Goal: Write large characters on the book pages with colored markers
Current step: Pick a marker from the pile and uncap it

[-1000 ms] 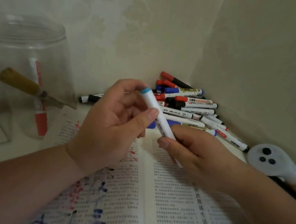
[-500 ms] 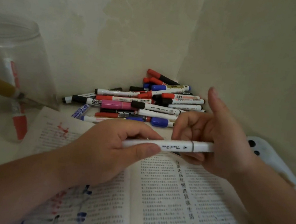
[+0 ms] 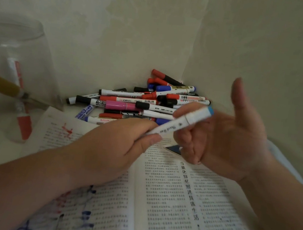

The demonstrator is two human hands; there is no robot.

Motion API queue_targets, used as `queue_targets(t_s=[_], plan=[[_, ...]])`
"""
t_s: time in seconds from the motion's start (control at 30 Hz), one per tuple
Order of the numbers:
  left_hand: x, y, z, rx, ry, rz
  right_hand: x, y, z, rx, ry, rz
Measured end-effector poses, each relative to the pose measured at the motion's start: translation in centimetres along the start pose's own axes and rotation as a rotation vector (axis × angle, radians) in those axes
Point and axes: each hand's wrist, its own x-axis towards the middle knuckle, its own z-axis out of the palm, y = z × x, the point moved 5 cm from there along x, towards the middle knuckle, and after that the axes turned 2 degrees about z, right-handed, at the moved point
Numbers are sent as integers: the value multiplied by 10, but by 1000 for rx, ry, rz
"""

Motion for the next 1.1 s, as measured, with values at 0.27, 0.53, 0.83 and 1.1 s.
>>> queue_targets(t_s=[0.27, 0.53, 0.83, 1.1], plan=[[1, 4, -3, -156, 122, 22, 10, 13, 14, -514, 279, -362], [-5, -28, -13, -463, 390, -211, 1, 0, -22, -424, 647, -350], [0, -43, -8, -416, 475, -195, 13, 16, -19, -779, 617, -86], [-1, -45, -12, -433, 507, -243, 17, 16, -19, -882, 706, -33]])
